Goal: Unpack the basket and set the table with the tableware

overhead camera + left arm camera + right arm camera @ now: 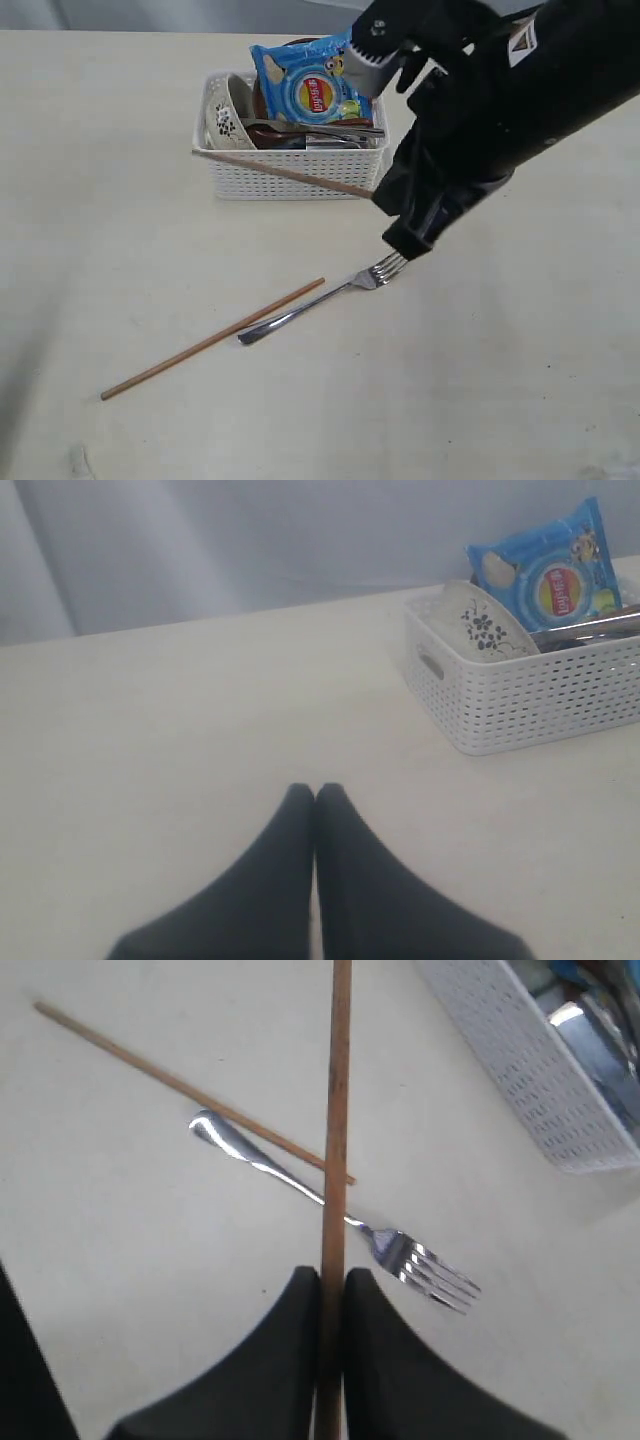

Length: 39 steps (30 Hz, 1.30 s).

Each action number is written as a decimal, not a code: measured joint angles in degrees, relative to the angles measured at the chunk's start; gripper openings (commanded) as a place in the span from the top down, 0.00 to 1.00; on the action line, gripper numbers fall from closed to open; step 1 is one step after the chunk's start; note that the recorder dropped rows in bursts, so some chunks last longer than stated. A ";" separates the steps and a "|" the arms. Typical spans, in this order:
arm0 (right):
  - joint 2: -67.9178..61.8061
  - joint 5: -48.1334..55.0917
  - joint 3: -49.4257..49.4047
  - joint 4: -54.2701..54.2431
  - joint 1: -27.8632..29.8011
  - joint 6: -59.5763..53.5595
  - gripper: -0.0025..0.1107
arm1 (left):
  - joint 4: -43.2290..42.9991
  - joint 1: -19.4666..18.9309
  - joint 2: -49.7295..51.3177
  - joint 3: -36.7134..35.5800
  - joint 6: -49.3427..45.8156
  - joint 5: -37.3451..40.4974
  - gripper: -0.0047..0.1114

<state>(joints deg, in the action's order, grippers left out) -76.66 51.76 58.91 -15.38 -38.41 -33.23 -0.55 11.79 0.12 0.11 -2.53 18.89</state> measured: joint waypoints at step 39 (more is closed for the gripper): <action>-25.43 -1.21 9.50 4.78 -11.92 -3.61 0.63 | 0.00 0.00 0.00 0.00 0.00 0.00 0.96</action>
<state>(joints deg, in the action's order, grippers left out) -102.09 50.54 68.41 -10.60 -50.33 -36.84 -0.55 11.79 0.12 0.11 -2.53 18.89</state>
